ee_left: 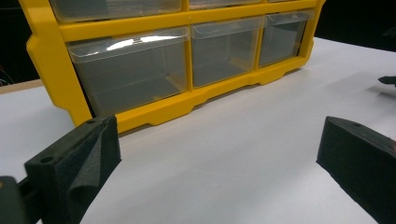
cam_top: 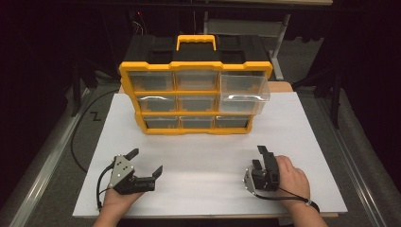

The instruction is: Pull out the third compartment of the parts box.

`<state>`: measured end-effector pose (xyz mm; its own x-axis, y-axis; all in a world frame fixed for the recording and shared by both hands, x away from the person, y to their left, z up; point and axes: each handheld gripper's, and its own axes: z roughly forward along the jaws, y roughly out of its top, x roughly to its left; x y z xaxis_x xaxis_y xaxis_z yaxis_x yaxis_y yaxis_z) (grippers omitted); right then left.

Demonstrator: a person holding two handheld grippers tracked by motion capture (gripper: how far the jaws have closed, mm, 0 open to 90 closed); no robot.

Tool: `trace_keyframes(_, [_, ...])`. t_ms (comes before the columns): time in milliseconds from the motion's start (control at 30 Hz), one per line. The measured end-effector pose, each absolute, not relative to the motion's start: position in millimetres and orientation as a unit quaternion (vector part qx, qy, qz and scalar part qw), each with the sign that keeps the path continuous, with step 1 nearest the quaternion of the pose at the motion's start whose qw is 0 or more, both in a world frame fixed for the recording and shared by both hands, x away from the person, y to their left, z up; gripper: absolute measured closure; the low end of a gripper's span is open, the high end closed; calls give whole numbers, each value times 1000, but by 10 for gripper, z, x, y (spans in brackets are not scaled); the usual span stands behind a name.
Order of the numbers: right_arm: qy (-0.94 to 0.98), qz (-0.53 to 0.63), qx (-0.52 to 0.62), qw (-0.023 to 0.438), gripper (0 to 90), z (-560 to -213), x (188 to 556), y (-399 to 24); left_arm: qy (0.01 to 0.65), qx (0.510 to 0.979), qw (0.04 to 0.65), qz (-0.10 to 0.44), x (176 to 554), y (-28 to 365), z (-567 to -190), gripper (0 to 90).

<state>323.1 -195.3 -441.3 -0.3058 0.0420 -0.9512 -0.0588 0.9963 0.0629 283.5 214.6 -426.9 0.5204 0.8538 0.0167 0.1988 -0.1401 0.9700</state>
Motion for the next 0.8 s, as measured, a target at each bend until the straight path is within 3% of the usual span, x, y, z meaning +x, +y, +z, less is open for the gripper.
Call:
trace_keyframes(167, [804, 39, 0, 593, 233, -4411, 3233, -1946, 380, 690, 534, 307, 2834, 2150, -4266, 5])
trace_keyframes(400, [796, 37, 2, 604, 22, -4404, 3255, -1938, 387, 688, 533, 305, 2846, 2160, -4268, 5])
trace_keyframes(633, [800, 61, 22, 597, 10, -4367, 3245, -1952, 388, 690, 530, 305, 2847, 2147, -4273, 5])
trace_keyframes(767, [810, 115, 81, 569, 10, -4334, 3265, -2014, 393, 682, 533, 308, 2853, 2160, -4269, 5])
trace_keyframes(800, [817, 148, 126, 543, 10, -4321, 3288, -2061, 394, 682, 535, 306, 2856, 2166, -4267, 5])
